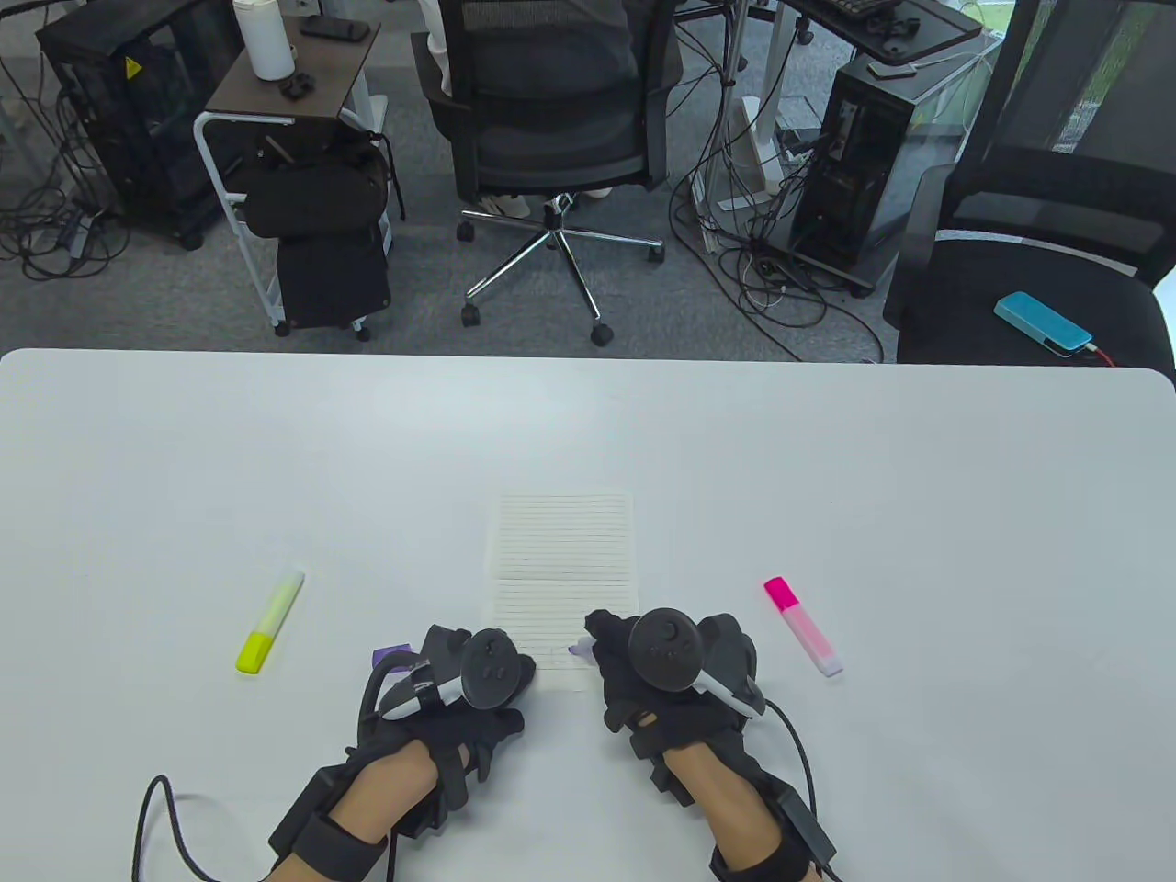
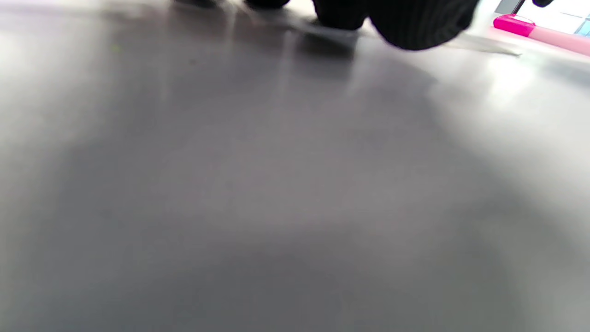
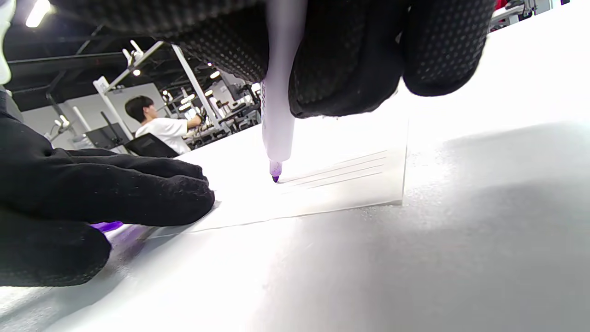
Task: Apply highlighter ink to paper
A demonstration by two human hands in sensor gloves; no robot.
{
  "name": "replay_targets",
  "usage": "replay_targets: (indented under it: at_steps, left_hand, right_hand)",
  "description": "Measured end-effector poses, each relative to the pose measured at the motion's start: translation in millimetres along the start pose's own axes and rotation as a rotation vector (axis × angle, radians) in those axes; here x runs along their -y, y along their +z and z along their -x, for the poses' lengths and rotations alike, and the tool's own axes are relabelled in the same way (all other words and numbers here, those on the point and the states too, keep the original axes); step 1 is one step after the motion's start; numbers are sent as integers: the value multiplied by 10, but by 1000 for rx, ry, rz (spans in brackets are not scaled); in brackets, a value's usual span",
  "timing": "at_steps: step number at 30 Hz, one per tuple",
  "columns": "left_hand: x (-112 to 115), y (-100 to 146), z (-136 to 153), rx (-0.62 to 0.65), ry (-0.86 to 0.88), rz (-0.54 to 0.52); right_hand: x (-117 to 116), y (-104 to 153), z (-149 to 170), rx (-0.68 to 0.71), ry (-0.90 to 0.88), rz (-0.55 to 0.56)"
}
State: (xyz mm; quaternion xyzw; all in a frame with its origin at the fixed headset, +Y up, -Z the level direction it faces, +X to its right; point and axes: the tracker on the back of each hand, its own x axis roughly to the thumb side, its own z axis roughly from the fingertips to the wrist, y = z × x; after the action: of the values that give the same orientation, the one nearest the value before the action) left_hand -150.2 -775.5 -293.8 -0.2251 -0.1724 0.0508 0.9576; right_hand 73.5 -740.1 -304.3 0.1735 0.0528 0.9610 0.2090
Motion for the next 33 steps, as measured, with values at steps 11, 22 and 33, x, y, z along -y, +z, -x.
replay_targets:
  at_steps: [11,22,33]
  left_hand:
    - [-2,-4,-1,0,-2,2]
    - [-3,-8,-3,2,-5,3]
    - [-5,-9,2,3,-2,7]
  right_hand:
    - [9,32,-20,23,-33,-7]
    - [-60,-1,-79,41,-6,-22]
    - [4,16,-39,3,15,-1]
